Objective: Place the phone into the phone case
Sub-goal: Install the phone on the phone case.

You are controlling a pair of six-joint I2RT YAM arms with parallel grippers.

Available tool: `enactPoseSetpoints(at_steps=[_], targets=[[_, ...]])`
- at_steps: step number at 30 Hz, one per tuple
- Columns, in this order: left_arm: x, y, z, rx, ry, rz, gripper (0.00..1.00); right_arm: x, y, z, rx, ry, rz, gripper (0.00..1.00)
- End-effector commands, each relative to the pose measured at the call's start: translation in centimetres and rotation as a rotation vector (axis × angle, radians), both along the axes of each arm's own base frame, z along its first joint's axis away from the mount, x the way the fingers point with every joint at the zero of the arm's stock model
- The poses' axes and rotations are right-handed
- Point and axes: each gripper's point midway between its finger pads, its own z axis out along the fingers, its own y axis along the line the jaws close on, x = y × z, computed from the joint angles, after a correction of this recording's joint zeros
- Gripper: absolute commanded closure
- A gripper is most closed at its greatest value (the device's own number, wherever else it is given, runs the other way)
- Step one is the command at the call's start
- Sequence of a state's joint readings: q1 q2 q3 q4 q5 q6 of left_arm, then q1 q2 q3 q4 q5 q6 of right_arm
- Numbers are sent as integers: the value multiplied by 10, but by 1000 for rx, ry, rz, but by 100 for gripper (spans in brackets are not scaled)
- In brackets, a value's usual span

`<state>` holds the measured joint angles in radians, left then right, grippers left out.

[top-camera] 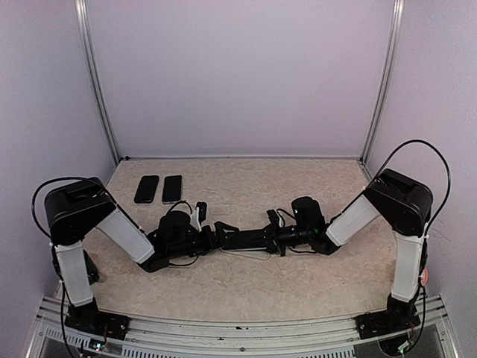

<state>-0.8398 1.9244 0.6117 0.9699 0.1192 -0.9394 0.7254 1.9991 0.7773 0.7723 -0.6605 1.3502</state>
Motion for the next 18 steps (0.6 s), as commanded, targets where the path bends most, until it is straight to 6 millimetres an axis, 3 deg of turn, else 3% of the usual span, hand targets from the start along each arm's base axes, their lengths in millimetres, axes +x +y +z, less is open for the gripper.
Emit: enactPoseSetpoints(at_steps=[1, 8, 18], targets=[[-20, -20, -2, -29, 29, -103, 1, -10, 13, -5, 3, 19, 47, 100], [-22, -18, -4, -31, 32, -105, 1, -11, 14, -7, 19, 21, 58, 100], [-23, -15, -1, -71, 32, -115, 1, -15, 21, 7, 103, -34, 112, 100]])
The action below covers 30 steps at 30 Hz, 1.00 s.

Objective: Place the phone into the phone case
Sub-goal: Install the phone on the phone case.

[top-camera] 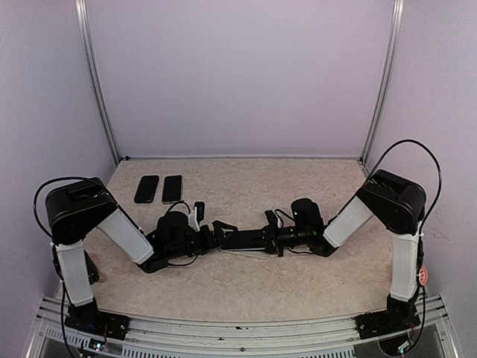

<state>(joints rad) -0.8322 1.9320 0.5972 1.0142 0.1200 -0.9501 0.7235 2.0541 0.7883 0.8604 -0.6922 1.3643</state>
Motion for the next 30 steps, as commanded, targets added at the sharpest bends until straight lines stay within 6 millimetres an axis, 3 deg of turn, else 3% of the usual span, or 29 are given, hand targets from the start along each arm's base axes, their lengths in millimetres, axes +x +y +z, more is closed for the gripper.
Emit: enactPoseSetpoints(at_steps=[1, 9, 15, 30], targets=[[-24, -18, -2, -51, 36, -125, 1, -15, 15, 10, 61, -25, 88, 100], [-18, -8, 10, -60, 12, -95, 1, -16, 11, 11, 60, -42, 83, 100], [-7, 8, 11, 7, 13, -42, 1, -13, 8, 30, 63, -130, 94, 100], [-3, 8, 29, -22, -24, -58, 1, -22, 2, 60, 105, -291, 139, 100]])
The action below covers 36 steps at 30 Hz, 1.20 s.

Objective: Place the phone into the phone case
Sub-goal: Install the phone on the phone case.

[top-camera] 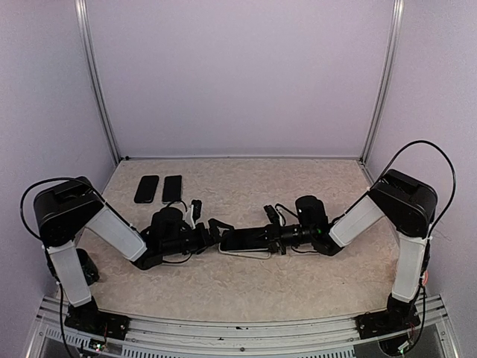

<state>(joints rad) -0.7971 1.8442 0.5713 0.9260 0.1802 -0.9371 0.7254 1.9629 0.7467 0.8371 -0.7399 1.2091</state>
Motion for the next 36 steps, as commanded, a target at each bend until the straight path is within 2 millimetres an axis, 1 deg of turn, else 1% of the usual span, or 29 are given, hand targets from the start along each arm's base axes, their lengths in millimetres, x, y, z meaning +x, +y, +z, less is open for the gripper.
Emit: enactPoseSetpoints(at_steps=[1, 5, 10, 18, 30, 36], targets=[[0, -6, 23, -48, -52, -44, 1, -8, 6, 38, 96, -139, 60, 100], [-4, -15, 30, -83, -68, -92, 2, -11, 6, 43, 121, -163, 75, 100], [-10, -24, 36, -137, -74, -148, 8, -13, 5, 45, 131, -183, 83, 100], [-19, -39, 36, -168, -71, -214, 17, -17, 6, 51, 162, -219, 102, 100], [-27, -45, 44, -219, -81, -265, 32, -18, 6, 48, 175, -236, 112, 100], [-29, -45, 44, -237, -77, -274, 44, -17, 6, 46, 171, -235, 111, 100]])
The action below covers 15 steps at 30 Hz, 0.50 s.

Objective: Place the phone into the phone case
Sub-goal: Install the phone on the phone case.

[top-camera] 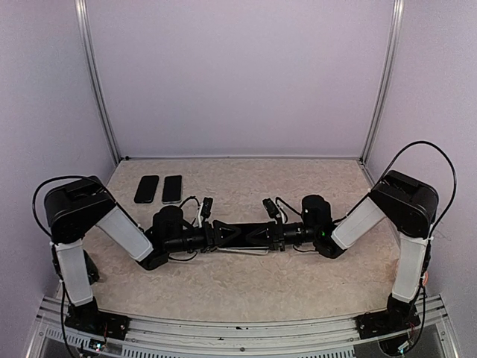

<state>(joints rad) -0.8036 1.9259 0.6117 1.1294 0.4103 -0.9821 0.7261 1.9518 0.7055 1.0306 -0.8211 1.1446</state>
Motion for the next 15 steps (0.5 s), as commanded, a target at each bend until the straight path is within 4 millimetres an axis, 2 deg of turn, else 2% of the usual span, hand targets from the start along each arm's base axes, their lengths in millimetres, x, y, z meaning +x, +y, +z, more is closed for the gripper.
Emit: enactPoseSetpoints(at_steps=[1, 4, 15], targets=[[-7, -9, 16, -66, -44, -56, 45, -3, 4, 16, 47, -65, 18, 100], [-8, -10, 16, -75, -40, -61, 50, -2, 4, 15, 35, -67, 17, 100], [-8, -10, 16, -87, -35, -60, 55, 2, 3, 15, -5, -71, -2, 90]])
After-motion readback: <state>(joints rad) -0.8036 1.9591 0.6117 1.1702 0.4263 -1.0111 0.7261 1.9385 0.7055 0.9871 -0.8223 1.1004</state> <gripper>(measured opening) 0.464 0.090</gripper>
